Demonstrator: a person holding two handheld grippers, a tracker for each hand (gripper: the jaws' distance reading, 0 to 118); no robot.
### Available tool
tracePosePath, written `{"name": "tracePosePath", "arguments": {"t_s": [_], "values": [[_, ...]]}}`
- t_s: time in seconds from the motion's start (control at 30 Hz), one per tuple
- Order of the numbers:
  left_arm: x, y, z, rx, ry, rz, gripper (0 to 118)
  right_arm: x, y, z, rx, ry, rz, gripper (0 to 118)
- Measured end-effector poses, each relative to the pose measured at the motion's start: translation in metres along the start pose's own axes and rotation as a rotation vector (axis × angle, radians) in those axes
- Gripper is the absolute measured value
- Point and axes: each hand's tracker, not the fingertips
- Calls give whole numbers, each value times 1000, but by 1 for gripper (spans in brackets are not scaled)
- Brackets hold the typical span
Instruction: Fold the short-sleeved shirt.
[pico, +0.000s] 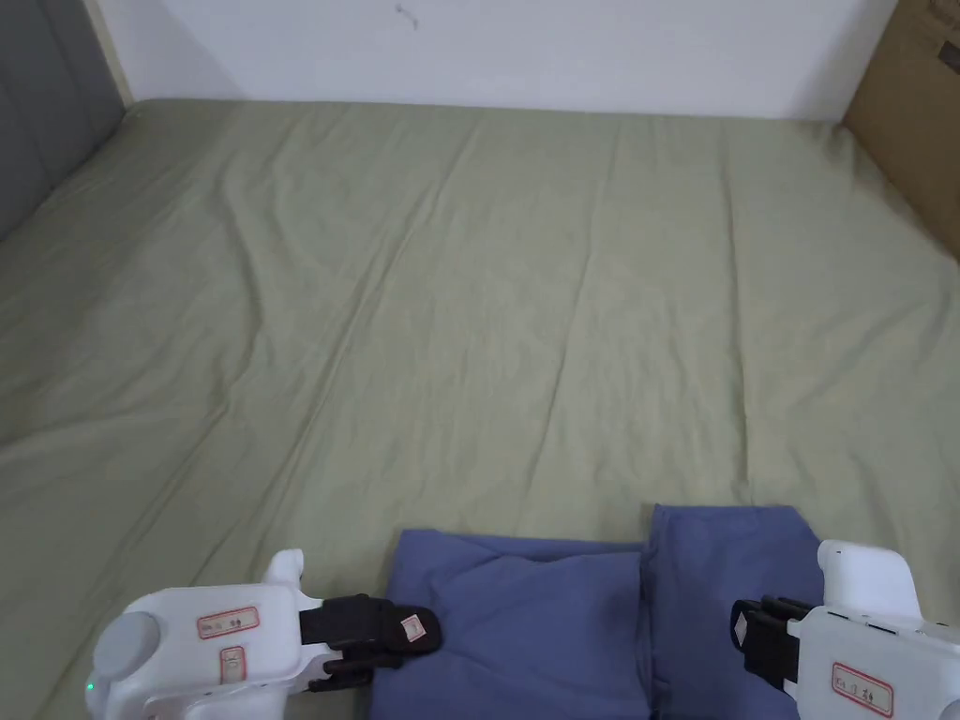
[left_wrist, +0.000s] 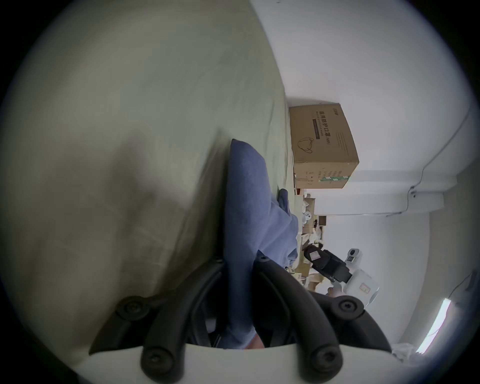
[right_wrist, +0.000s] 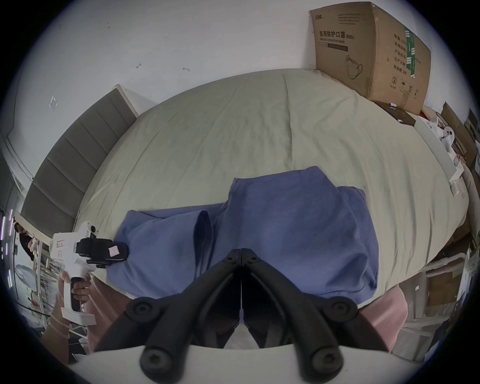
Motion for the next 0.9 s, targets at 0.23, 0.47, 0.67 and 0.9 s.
{"name": "tracePosePath", "arguments": {"t_s": [0.23, 0.47, 0.67, 0.9], "values": [[3, 14, 97, 123, 99, 2, 12, -1, 3, -2, 3, 10, 0, 0], [17, 11, 174, 230, 279, -7, 12, 3, -4, -12, -23, 25, -19, 0], [77, 14, 160, 258, 366, -126, 12, 9, -8, -13, -34, 31, -29, 0], [175, 2, 88, 219, 299, -337, 12, 30, -6, -4, -12, 45, -85, 0]]}}
